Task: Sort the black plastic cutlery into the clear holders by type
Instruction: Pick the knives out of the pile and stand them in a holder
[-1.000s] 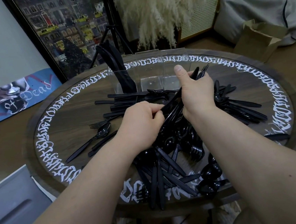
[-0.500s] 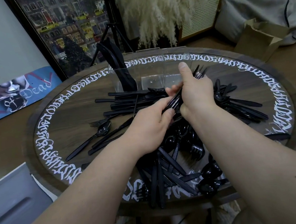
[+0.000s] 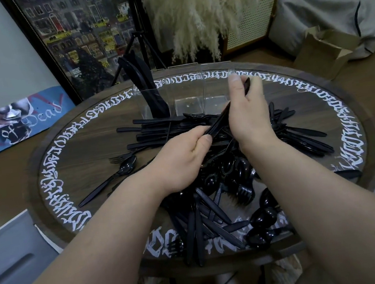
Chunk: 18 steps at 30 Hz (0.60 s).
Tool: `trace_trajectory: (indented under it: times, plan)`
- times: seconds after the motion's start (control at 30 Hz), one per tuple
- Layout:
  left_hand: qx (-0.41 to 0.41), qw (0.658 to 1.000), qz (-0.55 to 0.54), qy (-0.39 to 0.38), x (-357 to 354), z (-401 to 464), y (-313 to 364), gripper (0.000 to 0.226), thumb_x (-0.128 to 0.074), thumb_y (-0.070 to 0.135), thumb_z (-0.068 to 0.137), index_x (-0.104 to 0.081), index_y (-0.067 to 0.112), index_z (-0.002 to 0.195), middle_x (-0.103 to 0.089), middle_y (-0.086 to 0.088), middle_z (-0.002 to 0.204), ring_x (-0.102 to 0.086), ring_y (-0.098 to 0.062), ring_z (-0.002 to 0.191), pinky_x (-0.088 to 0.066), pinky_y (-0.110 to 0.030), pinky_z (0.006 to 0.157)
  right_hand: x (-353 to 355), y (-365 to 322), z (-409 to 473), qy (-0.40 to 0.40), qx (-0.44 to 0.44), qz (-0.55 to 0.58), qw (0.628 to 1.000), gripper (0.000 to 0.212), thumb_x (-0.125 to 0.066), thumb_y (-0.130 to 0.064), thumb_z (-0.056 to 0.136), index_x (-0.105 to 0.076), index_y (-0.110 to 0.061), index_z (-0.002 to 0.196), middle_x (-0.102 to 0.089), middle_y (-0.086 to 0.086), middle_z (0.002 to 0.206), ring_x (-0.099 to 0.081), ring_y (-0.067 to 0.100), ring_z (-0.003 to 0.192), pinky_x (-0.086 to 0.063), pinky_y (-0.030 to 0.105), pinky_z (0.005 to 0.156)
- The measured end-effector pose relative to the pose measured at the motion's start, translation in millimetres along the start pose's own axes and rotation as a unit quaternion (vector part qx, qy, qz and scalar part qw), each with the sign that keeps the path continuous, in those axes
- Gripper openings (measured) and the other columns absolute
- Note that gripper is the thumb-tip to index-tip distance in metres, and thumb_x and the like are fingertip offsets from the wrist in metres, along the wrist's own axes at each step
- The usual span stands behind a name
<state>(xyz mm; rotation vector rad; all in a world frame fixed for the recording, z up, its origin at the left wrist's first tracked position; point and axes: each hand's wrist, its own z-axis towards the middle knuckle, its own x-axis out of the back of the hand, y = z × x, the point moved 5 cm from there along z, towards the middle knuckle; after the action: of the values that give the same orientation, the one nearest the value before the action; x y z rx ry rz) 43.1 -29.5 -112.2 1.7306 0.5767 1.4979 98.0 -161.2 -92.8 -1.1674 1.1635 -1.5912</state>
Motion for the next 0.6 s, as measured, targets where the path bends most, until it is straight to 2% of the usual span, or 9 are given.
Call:
trace_trajectory:
  times: [0.03,0.1,0.23,0.3,0.37,0.4,0.43,0.53,0.6]
  plan:
    - [0.000,1.000,0.003,0.004,1,0,0,0.020,-0.037,0.025,0.102,-0.057,0.026,0.099,-0.049,0.016,0.057,-0.044,-0.002,0.053,-0.039,-0.029,0.062,3,-1,0,0.006,0.011,-0.022,1.000,0.025,-0.036,-0.043,0.100,-0.044,-0.022,0.090,-0.048,-0.011,0.075,-0.045,-0.004,0.063,-0.034,0.011,0.057]
    - [-0.001,1.000,0.005,0.018,2,0,1,0.024,-0.037,0.026,0.102,-0.060,0.022,0.107,-0.052,0.011,0.062,-0.047,-0.008,0.057,-0.044,-0.035,0.065,6,-3,1,0.014,0.031,-0.070,0.997,0.033,-0.034,-0.040,0.102,-0.036,-0.023,0.074,-0.043,-0.010,0.067,-0.041,0.000,0.058,-0.032,0.016,0.054]
    - [0.000,0.997,0.041,0.064,8,-2,2,0.020,-0.048,0.036,0.096,-0.063,0.037,0.109,-0.067,0.012,0.081,-0.061,-0.007,0.080,-0.049,-0.034,0.081,10,-1,7,0.020,0.041,-0.116,0.992,0.037,-0.038,-0.035,0.100,-0.037,-0.019,0.067,-0.043,-0.007,0.064,-0.039,0.009,0.059,-0.031,0.032,0.059]
    - [-0.001,0.995,0.057,0.083,10,-3,2,0.024,-0.054,0.038,0.093,-0.063,0.039,0.115,-0.070,0.015,0.092,-0.062,-0.005,0.089,-0.049,-0.032,0.086,10,2,7,0.014,0.027,-0.085,0.996,0.030,-0.041,-0.028,0.098,-0.044,-0.017,0.070,-0.046,-0.007,0.065,-0.040,0.010,0.060,-0.033,0.031,0.061]
    - [-0.009,0.992,0.079,0.102,10,-4,4,0.034,-0.058,0.037,0.091,-0.058,0.037,0.125,-0.069,0.017,0.105,-0.061,-0.003,0.098,-0.046,-0.027,0.091,10,3,6,0.016,0.013,-0.049,0.999,0.015,-0.042,-0.022,0.095,-0.054,-0.017,0.087,-0.052,-0.010,0.073,-0.047,0.008,0.064,-0.039,0.030,0.063]
    - [-0.014,0.990,0.083,0.112,10,-4,5,0.039,-0.059,0.037,0.090,-0.055,0.035,0.129,-0.067,0.017,0.108,-0.060,-0.002,0.101,-0.045,-0.023,0.092,10,4,5,0.022,0.008,-0.035,0.999,0.014,-0.042,-0.020,0.094,-0.056,-0.020,0.096,-0.054,-0.011,0.077,-0.049,0.009,0.066,-0.043,0.031,0.064]
    - [-0.018,0.989,0.078,0.123,11,-4,7,0.042,-0.061,0.036,0.089,-0.054,0.034,0.130,-0.067,0.018,0.107,-0.060,-0.001,0.099,-0.044,-0.021,0.090,9,5,5,0.025,0.005,-0.025,0.999,0.016,-0.042,-0.020,0.093,-0.057,-0.021,0.098,-0.056,-0.010,0.077,-0.051,0.011,0.066,-0.046,0.035,0.066]
    - [-0.024,0.988,0.057,0.140,14,-2,7,0.032,-0.068,0.031,0.085,-0.058,0.034,0.115,-0.066,0.018,0.089,-0.061,0.002,0.085,-0.045,-0.018,0.080,8,8,6,0.014,-0.002,-0.017,1.000,0.021,-0.047,-0.031,0.090,-0.059,-0.020,0.078,-0.063,-0.001,0.073,-0.058,0.021,0.068,-0.051,0.045,0.069]
    - [-0.025,0.990,0.049,0.133,14,-2,7,0.027,-0.070,0.026,0.083,-0.061,0.034,0.107,-0.067,0.019,0.089,-0.061,0.006,0.084,-0.045,-0.015,0.080,9,10,6,0.005,0.007,-0.039,0.999,0.032,-0.049,-0.040,0.092,-0.053,-0.018,0.069,-0.063,-0.001,0.070,-0.058,0.018,0.068,-0.049,0.039,0.068]
